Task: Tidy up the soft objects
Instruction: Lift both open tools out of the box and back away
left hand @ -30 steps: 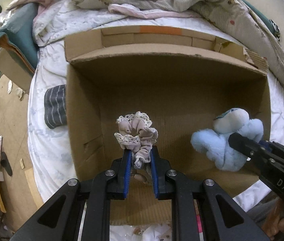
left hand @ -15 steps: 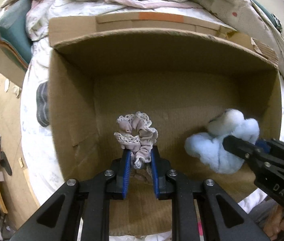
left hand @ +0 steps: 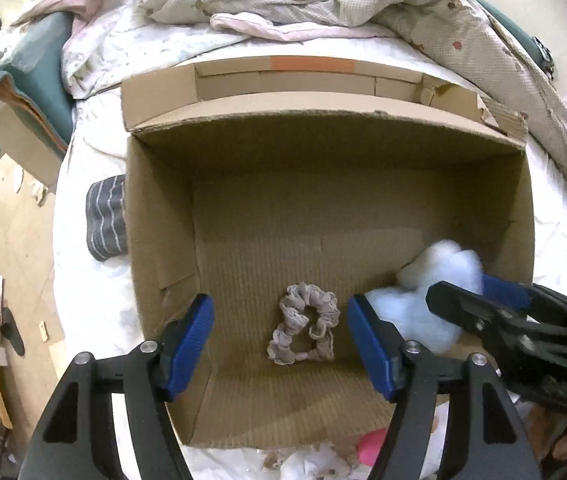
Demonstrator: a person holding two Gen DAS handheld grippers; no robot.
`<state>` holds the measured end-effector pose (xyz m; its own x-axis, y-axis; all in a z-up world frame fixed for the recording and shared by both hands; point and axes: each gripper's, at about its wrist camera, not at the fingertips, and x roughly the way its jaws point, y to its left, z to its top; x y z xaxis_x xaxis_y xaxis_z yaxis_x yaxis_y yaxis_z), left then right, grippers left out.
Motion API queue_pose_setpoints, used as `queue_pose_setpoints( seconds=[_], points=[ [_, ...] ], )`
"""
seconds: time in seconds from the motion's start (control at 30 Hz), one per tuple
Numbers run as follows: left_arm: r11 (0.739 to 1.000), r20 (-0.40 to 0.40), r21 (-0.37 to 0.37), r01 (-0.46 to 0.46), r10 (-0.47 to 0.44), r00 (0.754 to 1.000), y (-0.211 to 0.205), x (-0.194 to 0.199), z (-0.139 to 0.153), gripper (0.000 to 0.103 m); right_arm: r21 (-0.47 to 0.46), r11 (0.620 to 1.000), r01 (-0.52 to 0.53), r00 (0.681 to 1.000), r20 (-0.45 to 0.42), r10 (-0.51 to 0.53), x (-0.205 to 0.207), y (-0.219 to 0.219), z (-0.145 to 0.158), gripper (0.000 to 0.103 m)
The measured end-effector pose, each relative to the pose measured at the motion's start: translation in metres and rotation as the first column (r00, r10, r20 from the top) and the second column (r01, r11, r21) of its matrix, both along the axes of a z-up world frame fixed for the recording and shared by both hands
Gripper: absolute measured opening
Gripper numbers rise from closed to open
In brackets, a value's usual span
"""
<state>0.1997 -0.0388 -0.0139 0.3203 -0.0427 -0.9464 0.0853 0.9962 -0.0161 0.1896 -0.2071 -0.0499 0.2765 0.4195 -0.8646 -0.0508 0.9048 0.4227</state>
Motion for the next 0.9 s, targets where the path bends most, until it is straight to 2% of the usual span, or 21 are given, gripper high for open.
queue_pose_setpoints(
  seconds=[0.03, 0.33, 0.37, 0.47, 0.7, 0.9],
  points=[
    [1.000, 0.002, -0.002, -0.010, 0.010, 1.000, 0.001, 0.000, 0.003, 0.067, 0.006, 1.000, 0.007, 1.000, 0.015, -0.007, -0.001, -0.001, 0.003, 0.079],
    [0.999, 0.043, 0.014, -0.029, 0.028, 0.999, 0.003, -0.015, 0.027, 0.067, 0.002, 0.999, 0.034, 0.995, 0.091, -0.034, -0.015, -0.006, 0.023, 0.080],
    [0.999, 0.053, 0.010, -0.035, 0.035, 0.998, 0.005, -0.018, 0.030, 0.068, 0.005, 0.999, 0.039, 0.995, 0.097, -0.039, -0.016, -0.008, 0.025, 0.080],
    [0.998, 0.069, -0.017, -0.066, 0.067, 0.995, 0.010, -0.025, 0.039, 0.084, 0.007, 0.999, 0.051, 0.992, 0.116, -0.051, -0.024, -0.013, 0.032, 0.080],
    [0.995, 0.083, -0.021, -0.099, 0.101, 0.991, 0.020, -0.041, 0.049, 0.089, 0.014, 0.998, 0.061, 0.984, 0.169, -0.063, -0.042, -0.014, 0.046, 0.080],
    [0.993, 0.098, -0.010, -0.118, 0.119, 0.988, 0.030, -0.062, 0.057, 0.089, 0.031, 0.998, 0.062, 0.975, 0.214, -0.067, -0.063, -0.015, 0.058, 0.080]
  ],
)
